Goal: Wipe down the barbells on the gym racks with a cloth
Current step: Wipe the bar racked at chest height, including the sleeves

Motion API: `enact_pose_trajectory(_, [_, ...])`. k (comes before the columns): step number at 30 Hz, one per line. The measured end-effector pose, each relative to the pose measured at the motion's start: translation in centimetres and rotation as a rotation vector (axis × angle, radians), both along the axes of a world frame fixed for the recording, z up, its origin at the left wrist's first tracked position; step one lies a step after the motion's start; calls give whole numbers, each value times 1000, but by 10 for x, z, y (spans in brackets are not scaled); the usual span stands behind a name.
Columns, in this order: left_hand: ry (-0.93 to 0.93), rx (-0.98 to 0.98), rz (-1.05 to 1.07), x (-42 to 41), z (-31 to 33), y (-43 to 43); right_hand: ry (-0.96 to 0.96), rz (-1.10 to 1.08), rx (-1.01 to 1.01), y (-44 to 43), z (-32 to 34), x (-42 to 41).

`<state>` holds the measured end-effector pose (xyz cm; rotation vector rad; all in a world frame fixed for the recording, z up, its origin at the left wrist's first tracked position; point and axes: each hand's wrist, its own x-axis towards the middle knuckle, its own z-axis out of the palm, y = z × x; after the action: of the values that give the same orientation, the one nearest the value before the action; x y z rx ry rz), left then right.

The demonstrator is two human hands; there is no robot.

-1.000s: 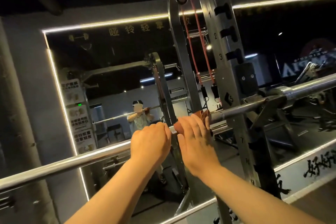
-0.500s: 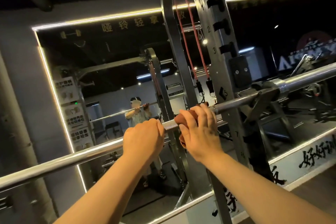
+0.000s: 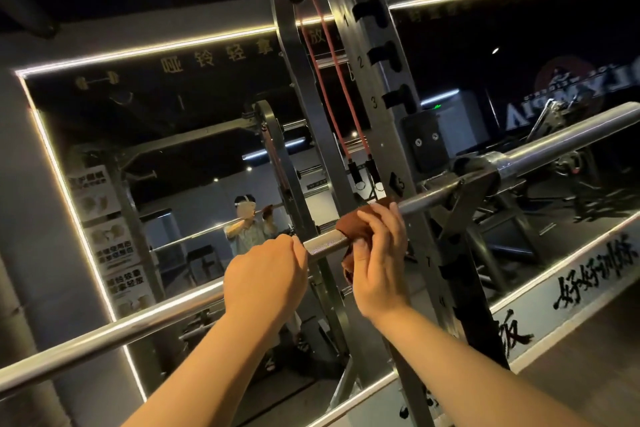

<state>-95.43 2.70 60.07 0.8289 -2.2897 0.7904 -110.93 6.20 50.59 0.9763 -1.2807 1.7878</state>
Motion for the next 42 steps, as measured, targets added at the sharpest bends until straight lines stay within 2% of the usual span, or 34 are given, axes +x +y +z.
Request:
enact_pose_trajectory(5, [16, -5, 6, -4, -2, 3, -43, -46, -61, 17, 6, -41])
enact_pose_trajectory(9, [29, -13, 8, -4, -4, 3, -88, -63, -69, 2, 3, -25])
enact_pose_trajectory(15, [52, -50, 28, -9, -9, -6, 170, -196, 10, 21, 1, -60])
enact_pose_trajectory(18, [54, -76, 40, -9, -11, -8, 102, -142, -79, 19, 4, -73])
enact_pose_trajectory(22, [51, -81, 40, -10, -10, -12, -41, -67, -152, -4, 4, -43])
enact_pose_trajectory(25, [62, -79, 38, -9, -10, -13, 71, -86, -49, -11, -5, -30])
enact_pose_trajectory(29, [114, -92, 12, -10, -14, -9, 220, -108, -20, 8, -6, -66])
enact_pose_trajectory(36, [196, -85, -44, -12, -17, -13, 31, -35, -183, 16, -5, -92])
enact_pose_trajectory(39, [195, -79, -57, -11, -16, -15, -20, -30, -161, 7, -5, -70])
enact_pose_trajectory(42, [181, -68, -57, -9, -17, -16, 207, -114, -7, 3, -11, -59])
